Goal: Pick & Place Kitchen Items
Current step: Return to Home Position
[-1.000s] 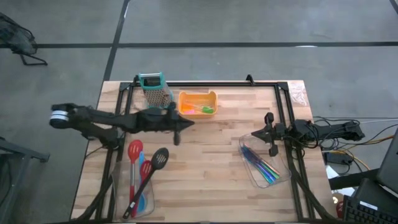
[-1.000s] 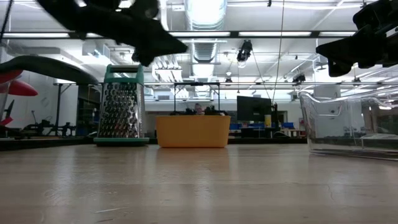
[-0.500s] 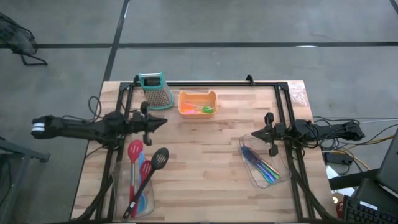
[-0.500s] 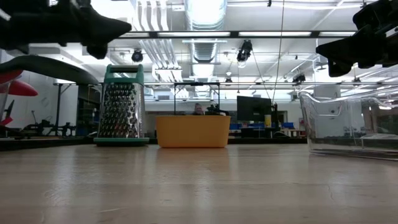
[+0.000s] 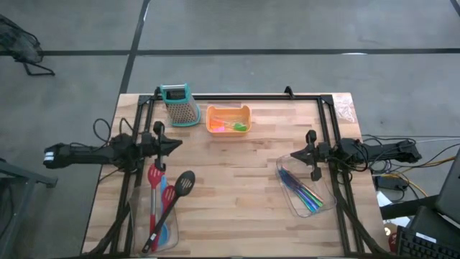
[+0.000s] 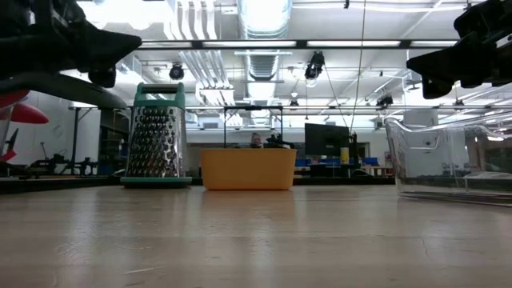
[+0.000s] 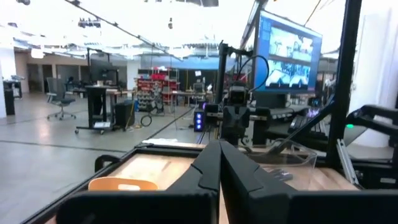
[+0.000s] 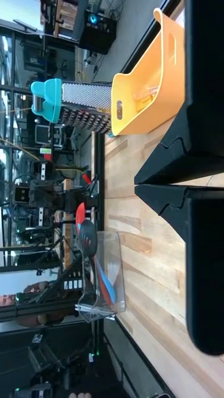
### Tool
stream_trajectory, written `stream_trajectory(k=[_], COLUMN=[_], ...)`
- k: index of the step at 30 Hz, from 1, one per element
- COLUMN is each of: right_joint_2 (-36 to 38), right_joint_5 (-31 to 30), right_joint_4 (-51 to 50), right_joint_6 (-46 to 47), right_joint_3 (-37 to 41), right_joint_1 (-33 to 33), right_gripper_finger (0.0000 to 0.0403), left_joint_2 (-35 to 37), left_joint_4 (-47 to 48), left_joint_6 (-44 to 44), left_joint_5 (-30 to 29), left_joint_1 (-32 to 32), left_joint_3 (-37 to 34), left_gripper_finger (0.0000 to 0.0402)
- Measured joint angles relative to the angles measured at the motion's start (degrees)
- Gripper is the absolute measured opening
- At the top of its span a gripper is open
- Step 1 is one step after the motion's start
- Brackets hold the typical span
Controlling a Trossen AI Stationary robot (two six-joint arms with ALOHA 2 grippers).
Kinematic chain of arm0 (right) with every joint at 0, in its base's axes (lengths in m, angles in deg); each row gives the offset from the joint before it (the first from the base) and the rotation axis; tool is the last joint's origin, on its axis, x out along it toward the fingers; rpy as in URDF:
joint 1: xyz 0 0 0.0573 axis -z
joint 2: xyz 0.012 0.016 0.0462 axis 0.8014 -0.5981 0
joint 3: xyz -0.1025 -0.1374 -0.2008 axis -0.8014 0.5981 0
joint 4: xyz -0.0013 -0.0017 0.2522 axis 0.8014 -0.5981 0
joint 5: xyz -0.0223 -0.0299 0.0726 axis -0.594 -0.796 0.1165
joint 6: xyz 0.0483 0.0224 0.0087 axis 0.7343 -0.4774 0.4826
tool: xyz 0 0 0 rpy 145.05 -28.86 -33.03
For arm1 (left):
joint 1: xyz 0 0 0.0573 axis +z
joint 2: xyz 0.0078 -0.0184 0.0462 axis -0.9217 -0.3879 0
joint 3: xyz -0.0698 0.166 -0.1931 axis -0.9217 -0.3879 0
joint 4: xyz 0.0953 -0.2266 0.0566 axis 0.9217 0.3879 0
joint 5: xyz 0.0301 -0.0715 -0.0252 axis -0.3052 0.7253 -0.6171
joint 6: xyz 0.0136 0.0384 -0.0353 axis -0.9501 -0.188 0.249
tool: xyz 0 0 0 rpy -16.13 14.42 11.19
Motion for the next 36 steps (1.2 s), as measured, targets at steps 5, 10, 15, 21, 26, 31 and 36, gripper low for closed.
stream_trajectory(k=[5, 10, 15, 21, 26, 31, 36], right_joint_2=[0.0, 0.0, 0.0, 0.0, 0.0, 0.0, 0.0], right_joint_5=[0.0, -0.02, -0.02, -0.01, -0.02, -0.01, -0.02], right_joint_4=[0.0, 0.0, 0.0, -0.02, 0.0, 0.0, 0.0], right_joint_6=[0.0, 0.0, 0.01, 0.09, 0.09, 0.08, 0.07], right_joint_3=[0.0, -0.02, 0.0, 0.0, 0.0, -0.01, 0.0], right_joint_1=[0.02, 0.0, 0.02, 0.0, 0.02, 0.0, 0.0], right_gripper_finger=[0.0008, 0.0008, 0.0008, 0.0008, 0.0008, 0.0008, 0.0008], left_joint_2=[3.26, 5.67, 6.54, 6.28, 6.28, 6.28, 6.28], left_joint_4=[2.24, 5.11, 8.56, 13.55, 15.07, 15.11, 15.24], left_joint_6=[0.47, -1.16, -3.18, -2.04, -1.99, -1.93, -1.93], left_joint_5=[0.81, 4.74, 2.37, 0.63, 0.65, 0.66, 0.66], left_joint_1=[0.0, -0.03, -0.02, 0.0, 0.0, 0.0, 0.0], left_joint_3=[-1.5, -1.54, -1.57, -1.57, -1.59, -1.61, -1.62], left_gripper_finger=[0.0005, 0.0005, 0.0005, 0.0005, 0.0005, 0.0005, 0.0005])
